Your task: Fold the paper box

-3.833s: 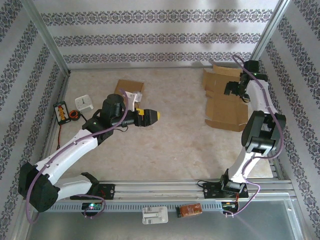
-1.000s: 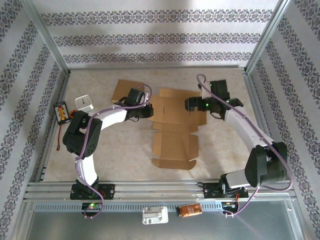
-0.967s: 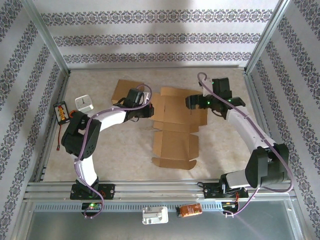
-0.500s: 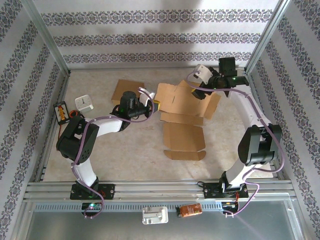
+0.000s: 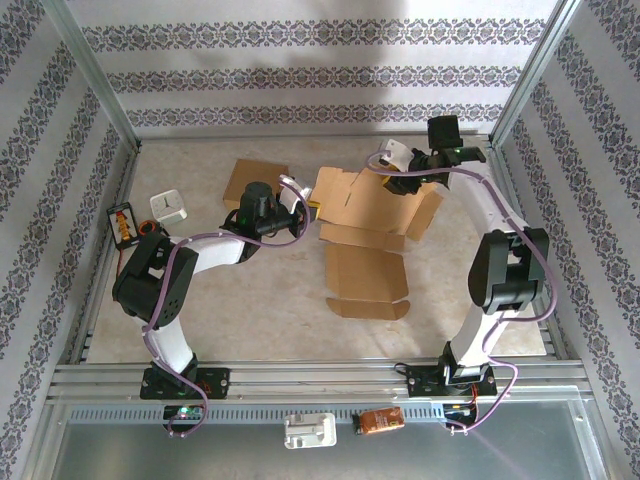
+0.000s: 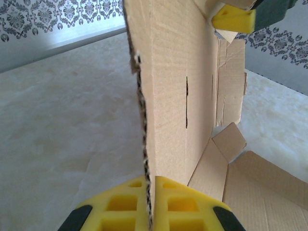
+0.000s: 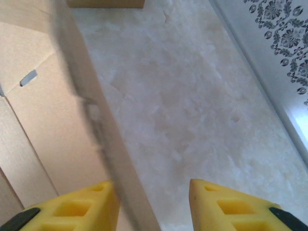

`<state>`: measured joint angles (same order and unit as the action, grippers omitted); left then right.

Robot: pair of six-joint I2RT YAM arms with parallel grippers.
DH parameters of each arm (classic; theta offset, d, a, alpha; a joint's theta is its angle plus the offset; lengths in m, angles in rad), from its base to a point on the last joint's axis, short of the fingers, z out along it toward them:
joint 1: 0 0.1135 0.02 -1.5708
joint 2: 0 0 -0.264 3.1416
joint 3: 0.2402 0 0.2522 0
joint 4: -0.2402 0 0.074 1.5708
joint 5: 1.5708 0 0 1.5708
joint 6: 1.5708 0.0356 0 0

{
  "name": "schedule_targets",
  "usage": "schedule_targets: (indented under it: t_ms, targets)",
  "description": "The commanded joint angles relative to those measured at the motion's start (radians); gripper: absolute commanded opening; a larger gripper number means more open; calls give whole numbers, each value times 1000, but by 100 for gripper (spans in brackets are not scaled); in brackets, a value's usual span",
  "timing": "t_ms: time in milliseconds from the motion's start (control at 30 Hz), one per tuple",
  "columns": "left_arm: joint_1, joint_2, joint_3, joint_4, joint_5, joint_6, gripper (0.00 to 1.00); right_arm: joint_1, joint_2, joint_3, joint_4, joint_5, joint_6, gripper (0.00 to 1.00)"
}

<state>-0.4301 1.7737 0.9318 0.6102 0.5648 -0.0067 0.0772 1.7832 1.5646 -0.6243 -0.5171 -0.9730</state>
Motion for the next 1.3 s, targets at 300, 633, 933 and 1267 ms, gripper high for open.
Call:
schedule_targets:
  t_ms: [300,633,933,1267]
  targets:
    - [5,-39,55,-40,-22,1,0,37,-93,-51,49,43,-13,4]
    - [4,-309,-78,-52,-268,-222,86,268,-304,-173,259,585,-75,0]
    - [4,-451,-68,-462,-361,-817,71,449,-263,-353,419,1021,-81,1]
    - [-52,-199,41,-316,-135,-988,62,520,-181,-458,468,1059,39,3]
